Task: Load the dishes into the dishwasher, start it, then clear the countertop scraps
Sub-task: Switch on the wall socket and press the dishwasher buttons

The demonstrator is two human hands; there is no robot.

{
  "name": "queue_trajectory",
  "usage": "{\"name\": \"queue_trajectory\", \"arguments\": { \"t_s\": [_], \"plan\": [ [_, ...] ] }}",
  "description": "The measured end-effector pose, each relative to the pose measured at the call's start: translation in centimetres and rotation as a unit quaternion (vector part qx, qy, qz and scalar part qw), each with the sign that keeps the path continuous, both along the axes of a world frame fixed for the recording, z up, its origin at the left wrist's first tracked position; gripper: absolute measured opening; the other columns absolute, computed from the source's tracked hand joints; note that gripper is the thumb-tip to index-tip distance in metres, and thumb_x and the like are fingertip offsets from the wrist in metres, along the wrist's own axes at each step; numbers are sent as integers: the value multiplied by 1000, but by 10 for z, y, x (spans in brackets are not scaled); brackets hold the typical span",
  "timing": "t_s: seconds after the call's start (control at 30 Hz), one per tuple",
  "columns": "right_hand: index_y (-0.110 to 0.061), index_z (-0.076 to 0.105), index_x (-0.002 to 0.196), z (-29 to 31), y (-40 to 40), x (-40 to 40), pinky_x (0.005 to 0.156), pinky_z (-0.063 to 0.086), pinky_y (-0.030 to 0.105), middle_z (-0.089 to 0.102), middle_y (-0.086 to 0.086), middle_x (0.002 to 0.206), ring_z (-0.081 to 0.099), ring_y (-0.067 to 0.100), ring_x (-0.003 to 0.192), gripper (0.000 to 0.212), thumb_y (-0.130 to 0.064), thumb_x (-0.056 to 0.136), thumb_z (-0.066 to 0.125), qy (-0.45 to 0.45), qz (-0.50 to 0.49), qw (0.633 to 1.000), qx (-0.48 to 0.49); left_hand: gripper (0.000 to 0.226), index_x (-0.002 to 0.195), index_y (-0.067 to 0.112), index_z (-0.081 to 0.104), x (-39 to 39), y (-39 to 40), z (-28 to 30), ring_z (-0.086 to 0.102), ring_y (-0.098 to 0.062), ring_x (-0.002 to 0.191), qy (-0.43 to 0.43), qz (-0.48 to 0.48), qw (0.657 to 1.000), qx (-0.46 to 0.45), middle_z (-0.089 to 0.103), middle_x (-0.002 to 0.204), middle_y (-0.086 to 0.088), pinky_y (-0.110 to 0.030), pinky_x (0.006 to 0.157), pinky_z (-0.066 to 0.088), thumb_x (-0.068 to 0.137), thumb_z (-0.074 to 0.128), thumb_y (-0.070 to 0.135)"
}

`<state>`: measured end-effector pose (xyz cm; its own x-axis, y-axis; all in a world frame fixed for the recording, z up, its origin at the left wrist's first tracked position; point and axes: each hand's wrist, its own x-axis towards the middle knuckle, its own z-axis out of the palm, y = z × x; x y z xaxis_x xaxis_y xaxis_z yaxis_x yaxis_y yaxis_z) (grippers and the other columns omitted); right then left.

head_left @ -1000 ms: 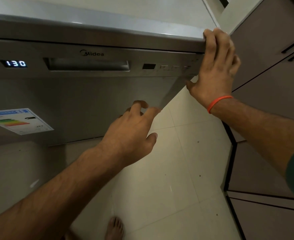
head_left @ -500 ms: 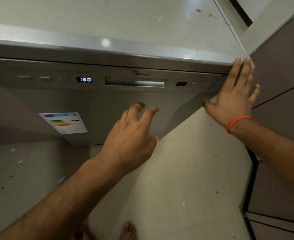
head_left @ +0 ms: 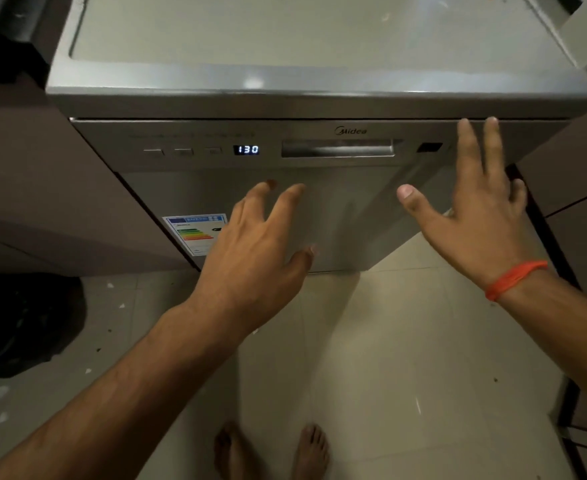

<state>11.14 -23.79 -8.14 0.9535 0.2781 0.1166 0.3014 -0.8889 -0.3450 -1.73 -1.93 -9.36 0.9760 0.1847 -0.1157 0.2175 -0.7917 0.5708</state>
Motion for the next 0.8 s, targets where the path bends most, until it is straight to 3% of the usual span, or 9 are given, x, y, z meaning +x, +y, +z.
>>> {"name": "queue_trajectory", "arguments": {
  "t_s": [0.37, 0.53, 0.8],
  "plan": [
    [-33, -3, 161, 47, 54, -35, 120, -5, 58, -19, -6, 168, -11, 13, 155, 87, -66, 94, 43, 6, 96, 995, 0, 76, 161, 39, 14, -18, 9, 53, 8, -17, 157, -72, 32, 997, 2, 4, 170, 5, -42, 121, 26, 96, 51, 54],
    [-34, -3, 161, 89, 53, -33, 120, -6, 58, -19, -8, 167, -12, 11, 155, 85, -69, 93, 37, 5, 106, 994, -13, 79, 162, 43, 5, -27, 24, 97, -1, -15, 158, -89, 51, 995, 14, -8, 171, 9, -41, 123, 19, 96, 46, 58],
    [-32, 0, 161, 178, 54, -43, 121, -5, 56, -13, -4, 169, -8, 13, 155, 82, -67, 97, 36, 3, 132, 991, 7, 78, 163, 40, 5, -42, 33, 195, -1, -20, 158, -140, 65, 987, 50, -7, 172, 0, -39, 121, 13, 100, 48, 56]
  ]
}}
